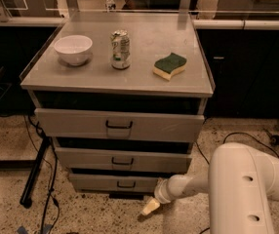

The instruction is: Open bottom drawer

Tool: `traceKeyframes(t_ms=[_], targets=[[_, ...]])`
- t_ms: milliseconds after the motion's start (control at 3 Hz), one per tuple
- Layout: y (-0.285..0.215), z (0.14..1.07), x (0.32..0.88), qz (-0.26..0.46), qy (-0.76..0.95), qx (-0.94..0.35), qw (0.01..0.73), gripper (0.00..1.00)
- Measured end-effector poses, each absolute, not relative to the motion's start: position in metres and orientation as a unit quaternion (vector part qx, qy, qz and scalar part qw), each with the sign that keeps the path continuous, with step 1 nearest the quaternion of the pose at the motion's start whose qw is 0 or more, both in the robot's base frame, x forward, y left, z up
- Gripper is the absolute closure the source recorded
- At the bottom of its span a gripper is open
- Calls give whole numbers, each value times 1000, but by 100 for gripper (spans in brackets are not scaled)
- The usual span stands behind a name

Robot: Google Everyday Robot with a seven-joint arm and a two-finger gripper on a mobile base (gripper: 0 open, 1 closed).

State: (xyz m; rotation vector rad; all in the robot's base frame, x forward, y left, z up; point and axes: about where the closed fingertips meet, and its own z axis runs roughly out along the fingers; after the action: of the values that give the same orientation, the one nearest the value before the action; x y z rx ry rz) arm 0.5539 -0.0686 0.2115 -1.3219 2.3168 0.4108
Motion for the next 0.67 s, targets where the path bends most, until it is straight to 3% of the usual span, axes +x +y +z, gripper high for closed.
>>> traceKeyframes(t_ms=[667], targets=[[-68, 207, 575, 136, 834, -480, 236, 0]])
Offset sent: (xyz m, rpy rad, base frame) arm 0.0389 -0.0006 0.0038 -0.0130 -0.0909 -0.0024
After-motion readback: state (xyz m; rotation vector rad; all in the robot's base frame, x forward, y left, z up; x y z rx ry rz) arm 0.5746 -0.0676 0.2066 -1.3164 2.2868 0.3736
